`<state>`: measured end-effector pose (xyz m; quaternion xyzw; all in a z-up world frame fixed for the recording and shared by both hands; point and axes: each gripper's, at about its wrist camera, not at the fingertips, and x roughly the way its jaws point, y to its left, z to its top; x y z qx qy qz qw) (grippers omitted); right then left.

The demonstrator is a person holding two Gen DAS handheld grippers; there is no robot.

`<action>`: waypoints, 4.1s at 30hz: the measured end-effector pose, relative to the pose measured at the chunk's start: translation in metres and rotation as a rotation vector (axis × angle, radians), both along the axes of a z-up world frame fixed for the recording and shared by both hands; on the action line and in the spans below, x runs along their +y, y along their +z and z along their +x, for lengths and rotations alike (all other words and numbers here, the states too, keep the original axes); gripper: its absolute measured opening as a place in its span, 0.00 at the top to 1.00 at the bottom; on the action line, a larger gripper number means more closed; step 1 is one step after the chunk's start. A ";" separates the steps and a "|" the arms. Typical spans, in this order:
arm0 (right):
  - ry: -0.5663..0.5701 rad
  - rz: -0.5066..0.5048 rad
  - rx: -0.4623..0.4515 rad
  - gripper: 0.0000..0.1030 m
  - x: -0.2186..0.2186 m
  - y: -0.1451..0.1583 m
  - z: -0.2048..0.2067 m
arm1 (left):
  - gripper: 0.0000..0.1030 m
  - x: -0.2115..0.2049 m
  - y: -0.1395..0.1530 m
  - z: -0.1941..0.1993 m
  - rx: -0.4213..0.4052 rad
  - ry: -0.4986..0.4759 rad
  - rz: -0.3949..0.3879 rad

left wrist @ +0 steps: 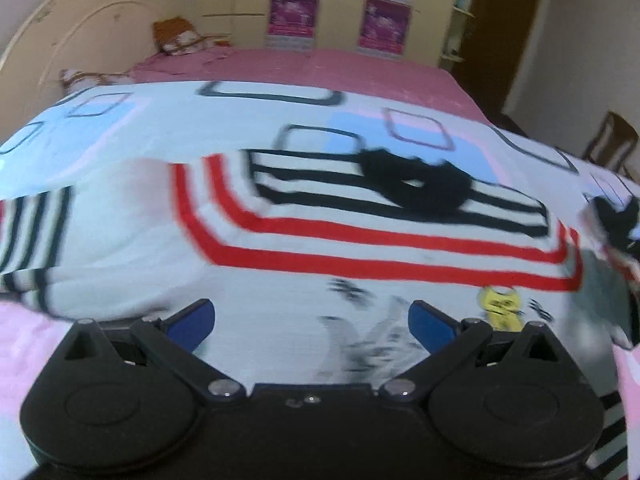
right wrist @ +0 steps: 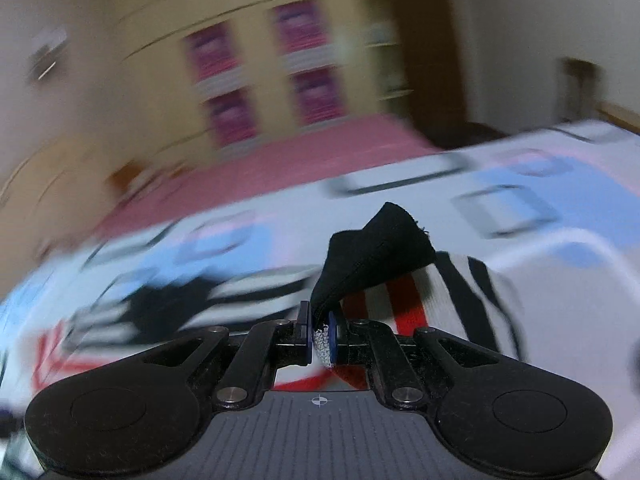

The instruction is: Fold small clothes

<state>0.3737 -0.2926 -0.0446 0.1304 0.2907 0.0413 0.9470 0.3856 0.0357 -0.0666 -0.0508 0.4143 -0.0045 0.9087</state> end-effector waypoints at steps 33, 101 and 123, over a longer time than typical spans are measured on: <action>-0.121 -0.058 0.193 0.67 -0.016 -0.041 -0.085 | 0.52 -0.055 -0.042 0.074 0.000 -0.275 -0.172; 0.349 -0.101 0.127 0.80 -0.003 -0.040 0.081 | 0.33 -0.135 -0.047 0.103 -0.125 -0.278 0.023; 0.204 -0.205 0.176 0.81 -0.025 -0.023 -0.014 | 0.28 -0.109 -0.041 0.037 -0.131 -0.310 0.073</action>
